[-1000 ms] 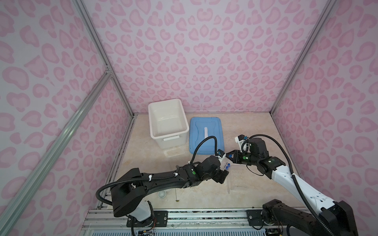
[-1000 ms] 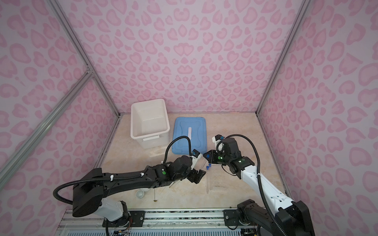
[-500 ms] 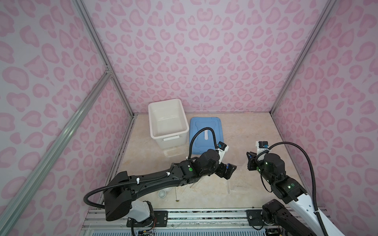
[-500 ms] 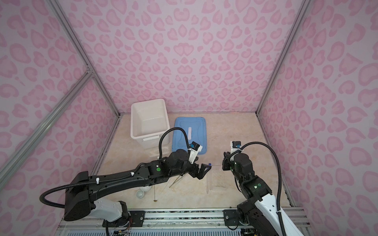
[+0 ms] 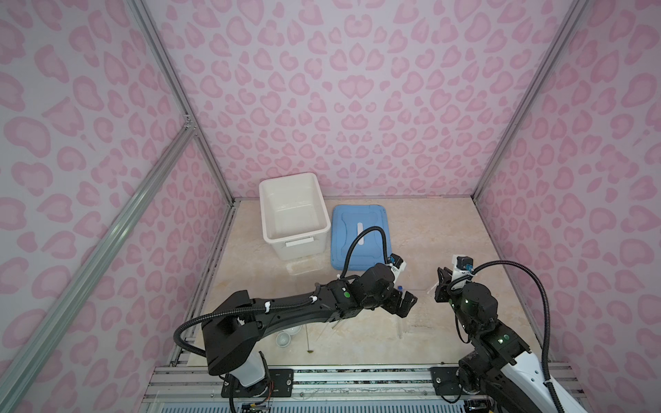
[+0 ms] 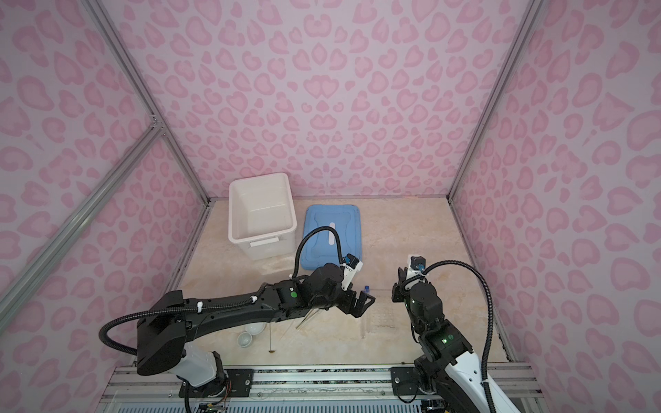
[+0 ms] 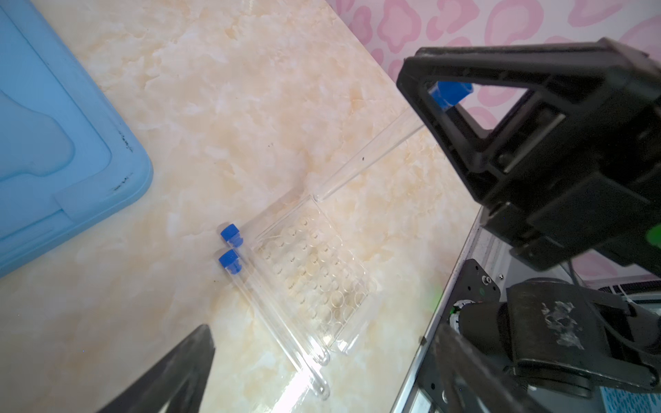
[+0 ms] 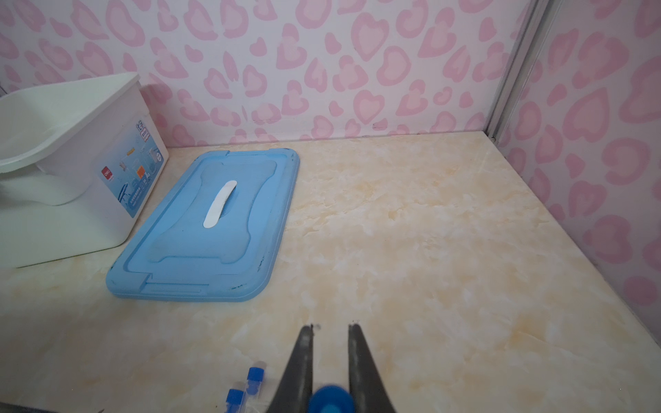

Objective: Organize the chemistry lab equipment

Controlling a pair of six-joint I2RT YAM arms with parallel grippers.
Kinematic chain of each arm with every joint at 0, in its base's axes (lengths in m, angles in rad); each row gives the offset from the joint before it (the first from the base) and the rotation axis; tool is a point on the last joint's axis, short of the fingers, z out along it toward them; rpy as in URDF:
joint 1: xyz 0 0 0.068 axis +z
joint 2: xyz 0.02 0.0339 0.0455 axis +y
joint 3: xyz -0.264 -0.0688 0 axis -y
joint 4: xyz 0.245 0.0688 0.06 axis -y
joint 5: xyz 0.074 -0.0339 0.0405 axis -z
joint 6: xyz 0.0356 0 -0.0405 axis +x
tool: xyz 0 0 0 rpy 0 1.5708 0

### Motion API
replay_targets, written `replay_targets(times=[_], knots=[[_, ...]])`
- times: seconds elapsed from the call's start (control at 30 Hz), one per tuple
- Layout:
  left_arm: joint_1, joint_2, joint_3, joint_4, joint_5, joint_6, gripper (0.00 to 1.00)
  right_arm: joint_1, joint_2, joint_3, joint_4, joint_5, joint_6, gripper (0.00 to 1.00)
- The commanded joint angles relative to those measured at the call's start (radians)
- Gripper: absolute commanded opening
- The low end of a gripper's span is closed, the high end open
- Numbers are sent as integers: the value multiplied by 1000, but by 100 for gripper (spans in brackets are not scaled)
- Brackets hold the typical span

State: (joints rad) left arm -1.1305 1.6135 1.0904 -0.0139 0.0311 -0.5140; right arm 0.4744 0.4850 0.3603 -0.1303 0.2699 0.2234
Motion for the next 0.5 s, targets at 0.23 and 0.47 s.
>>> replay_targets(times=[0.23,0.47], knots=[[0,43,26,-17,7,-24,98,81,20,-36,70,92,-14,12],[0,41,19,-11,6,-24,98,88,12,-57,74,110,-8,12]])
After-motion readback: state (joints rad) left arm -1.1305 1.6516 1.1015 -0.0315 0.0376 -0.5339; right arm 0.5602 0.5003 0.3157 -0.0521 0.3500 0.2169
